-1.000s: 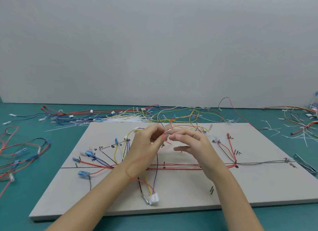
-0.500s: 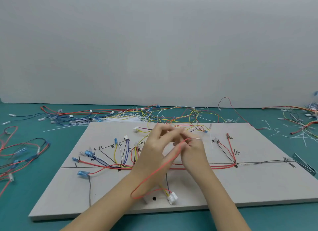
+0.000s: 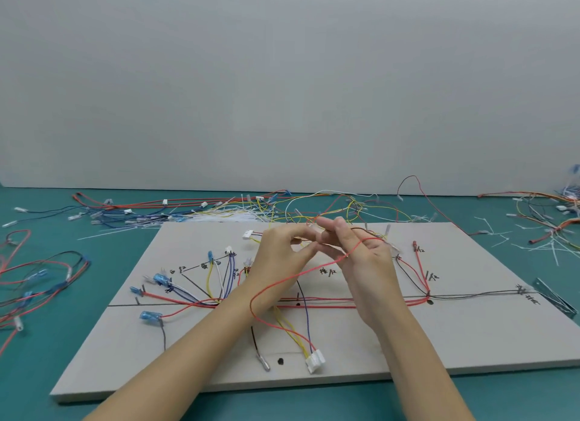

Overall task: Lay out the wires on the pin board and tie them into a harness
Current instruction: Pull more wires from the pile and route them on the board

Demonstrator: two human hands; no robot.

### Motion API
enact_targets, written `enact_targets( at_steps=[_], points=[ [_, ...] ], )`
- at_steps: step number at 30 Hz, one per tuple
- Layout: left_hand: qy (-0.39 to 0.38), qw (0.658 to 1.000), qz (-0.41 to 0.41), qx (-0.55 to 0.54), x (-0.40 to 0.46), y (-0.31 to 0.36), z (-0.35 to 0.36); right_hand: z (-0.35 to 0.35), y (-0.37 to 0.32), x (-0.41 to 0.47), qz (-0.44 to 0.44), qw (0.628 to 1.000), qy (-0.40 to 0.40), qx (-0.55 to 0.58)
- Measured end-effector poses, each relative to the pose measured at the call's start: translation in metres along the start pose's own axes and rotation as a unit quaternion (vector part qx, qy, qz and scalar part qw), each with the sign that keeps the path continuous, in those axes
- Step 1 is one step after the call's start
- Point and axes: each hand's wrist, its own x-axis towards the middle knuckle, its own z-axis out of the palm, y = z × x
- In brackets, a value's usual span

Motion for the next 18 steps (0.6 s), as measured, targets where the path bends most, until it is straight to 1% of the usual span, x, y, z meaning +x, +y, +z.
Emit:
enact_targets(
  at_steps=[2, 4, 6, 8, 11, 13, 18],
  points=[
    [0.018, 1.0, 0.017, 0.012, 0.0, 0.001, 0.0, 0.0, -0.003, 0.0, 0.011, 0.999, -0.035, 0.024],
    [0.021, 0.999, 0.031, 0.023, 0.002, -0.001, 0.002, -0.004, -0.007, 0.001, 0.018, 0.996, -0.066, 0.062],
    [0.023, 0.997, 0.043, 0.052, 0.006, -0.003, 0.003, -0.009, -0.011, 0.002, 0.022, 0.991, -0.081, 0.1],
    [0.02, 0.995, 0.051, 0.089, 0.011, -0.006, 0.004, -0.012, -0.014, 0.003, 0.027, 0.987, -0.083, 0.136],
    [0.025, 0.989, 0.06, 0.135, 0.016, -0.009, 0.006, -0.014, -0.017, 0.003, 0.018, 0.983, -0.093, 0.159],
    [0.037, 0.987, 0.069, 0.142, 0.016, -0.009, 0.007, -0.014, -0.017, 0.003, 0.018, 0.982, -0.098, 0.161],
    [0.046, 0.989, 0.045, 0.134, 0.016, -0.01, 0.01, -0.014, -0.015, 0.003, 0.037, 0.984, -0.08, 0.156]
  ],
)
